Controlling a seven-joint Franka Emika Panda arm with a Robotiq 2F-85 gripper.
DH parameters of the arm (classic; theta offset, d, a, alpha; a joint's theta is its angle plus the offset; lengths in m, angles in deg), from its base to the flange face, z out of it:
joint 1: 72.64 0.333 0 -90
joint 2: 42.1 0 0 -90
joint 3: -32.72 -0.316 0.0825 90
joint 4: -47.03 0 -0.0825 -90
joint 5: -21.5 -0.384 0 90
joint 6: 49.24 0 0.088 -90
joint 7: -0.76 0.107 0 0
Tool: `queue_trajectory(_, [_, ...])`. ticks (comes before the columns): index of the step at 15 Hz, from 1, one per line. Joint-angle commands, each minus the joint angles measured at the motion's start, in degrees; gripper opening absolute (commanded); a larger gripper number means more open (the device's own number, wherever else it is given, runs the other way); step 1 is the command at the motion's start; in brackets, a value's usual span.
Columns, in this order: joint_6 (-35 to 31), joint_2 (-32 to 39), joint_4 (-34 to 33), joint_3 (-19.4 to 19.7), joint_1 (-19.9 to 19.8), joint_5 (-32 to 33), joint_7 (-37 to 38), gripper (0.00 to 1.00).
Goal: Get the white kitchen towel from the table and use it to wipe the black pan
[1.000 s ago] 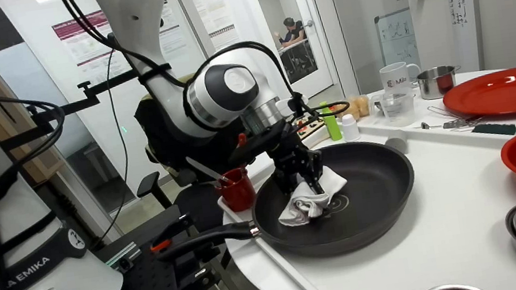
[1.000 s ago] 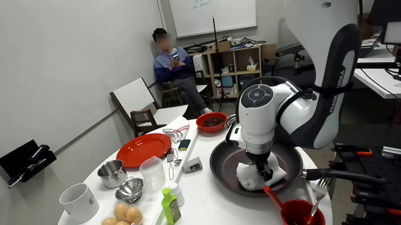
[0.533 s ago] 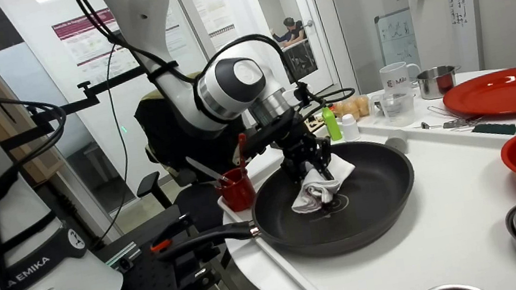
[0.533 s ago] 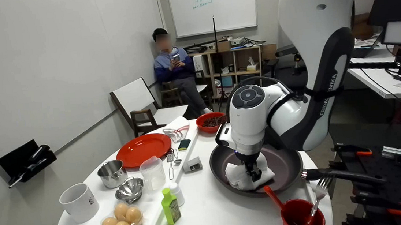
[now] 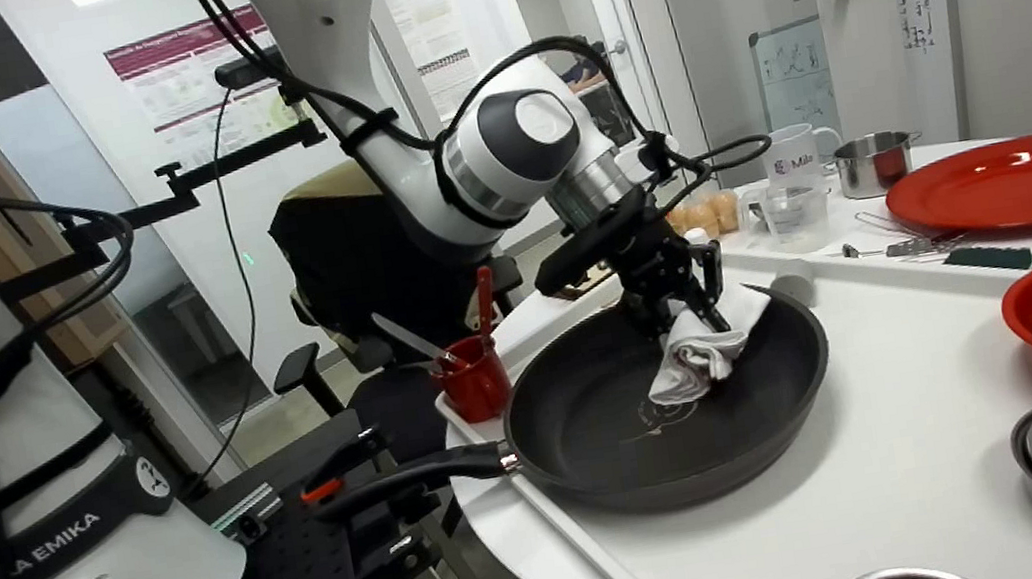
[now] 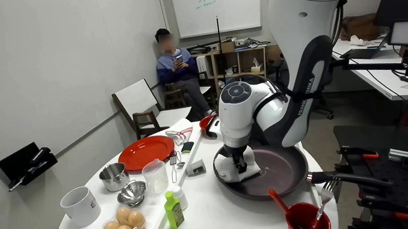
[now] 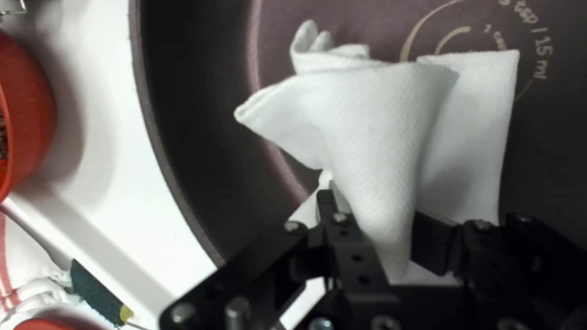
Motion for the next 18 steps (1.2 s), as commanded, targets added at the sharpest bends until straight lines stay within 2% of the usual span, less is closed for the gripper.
queue_trajectory(1, [-0.1, 3.1, -3.5, 0.4, -2.3, -0.3, 0.9, 0.09])
queue_trajectory(10, [-0.1, 3.5, -3.6, 1.4, -6.2, -0.2, -0.3, 0.09])
queue_trajectory(18, [0.0, -0.5, 3.1, 5.1, -4.7, 1.7, -1.1, 0.10])
